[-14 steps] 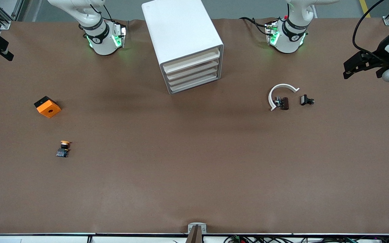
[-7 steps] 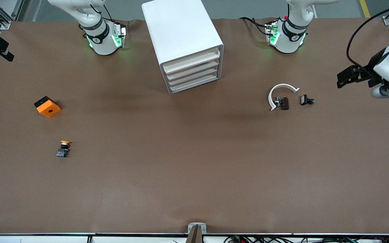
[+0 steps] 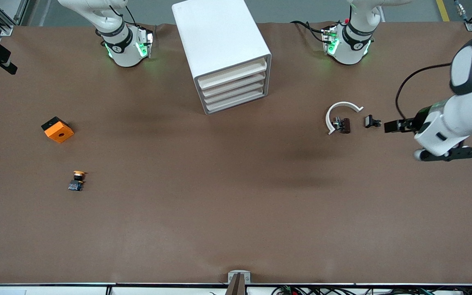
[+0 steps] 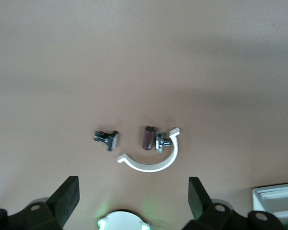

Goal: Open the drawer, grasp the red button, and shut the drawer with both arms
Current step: 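Move the left gripper toward the white drawer cabinet, then reach the left gripper to the handle of the cabinet's top drawer, then grip the drawer handle with the left gripper and pull it open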

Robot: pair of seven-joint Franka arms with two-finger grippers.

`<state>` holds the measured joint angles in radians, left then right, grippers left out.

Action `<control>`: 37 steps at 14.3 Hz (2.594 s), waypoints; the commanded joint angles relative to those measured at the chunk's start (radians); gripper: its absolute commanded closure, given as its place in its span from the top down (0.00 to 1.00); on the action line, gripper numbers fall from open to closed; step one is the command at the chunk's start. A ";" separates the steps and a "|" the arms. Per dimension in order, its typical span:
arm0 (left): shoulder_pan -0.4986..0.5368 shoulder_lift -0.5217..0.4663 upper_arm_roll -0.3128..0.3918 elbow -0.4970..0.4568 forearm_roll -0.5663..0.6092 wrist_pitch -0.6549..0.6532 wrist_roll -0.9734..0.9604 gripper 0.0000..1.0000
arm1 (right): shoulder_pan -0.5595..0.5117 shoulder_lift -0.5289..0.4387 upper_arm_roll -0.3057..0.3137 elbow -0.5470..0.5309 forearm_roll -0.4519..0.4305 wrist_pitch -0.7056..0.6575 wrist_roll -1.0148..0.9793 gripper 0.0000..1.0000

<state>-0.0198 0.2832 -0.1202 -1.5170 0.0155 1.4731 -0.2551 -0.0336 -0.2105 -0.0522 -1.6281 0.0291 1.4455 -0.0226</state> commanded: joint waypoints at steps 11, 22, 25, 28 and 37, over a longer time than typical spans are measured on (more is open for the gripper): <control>-0.403 0.359 -0.010 0.069 -0.097 0.186 -1.243 1.00 | -0.022 0.029 0.002 0.022 0.003 -0.008 -0.013 1.00; -0.505 0.485 -0.010 0.081 -0.538 0.250 -1.725 1.00 | -0.014 0.223 0.005 0.053 -0.038 0.012 -0.017 1.00; -0.528 0.499 -0.010 0.083 -0.667 0.250 -1.739 1.00 | -0.014 0.264 0.005 0.056 -0.038 0.012 -0.017 1.00; -0.531 0.510 -0.010 0.081 -0.805 0.248 -1.754 1.00 | -0.025 0.281 0.005 0.065 -0.029 0.015 -0.019 1.00; -0.555 0.547 -0.012 0.083 -0.960 0.176 -1.978 0.90 | -0.023 0.284 0.005 0.067 -0.037 0.012 -0.010 1.00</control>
<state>-0.5712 0.8198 -0.1379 -1.4522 -0.9145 1.6877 -2.1726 -0.0453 0.0634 -0.0553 -1.5870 -0.0001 1.4749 -0.0294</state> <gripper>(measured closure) 0.035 0.000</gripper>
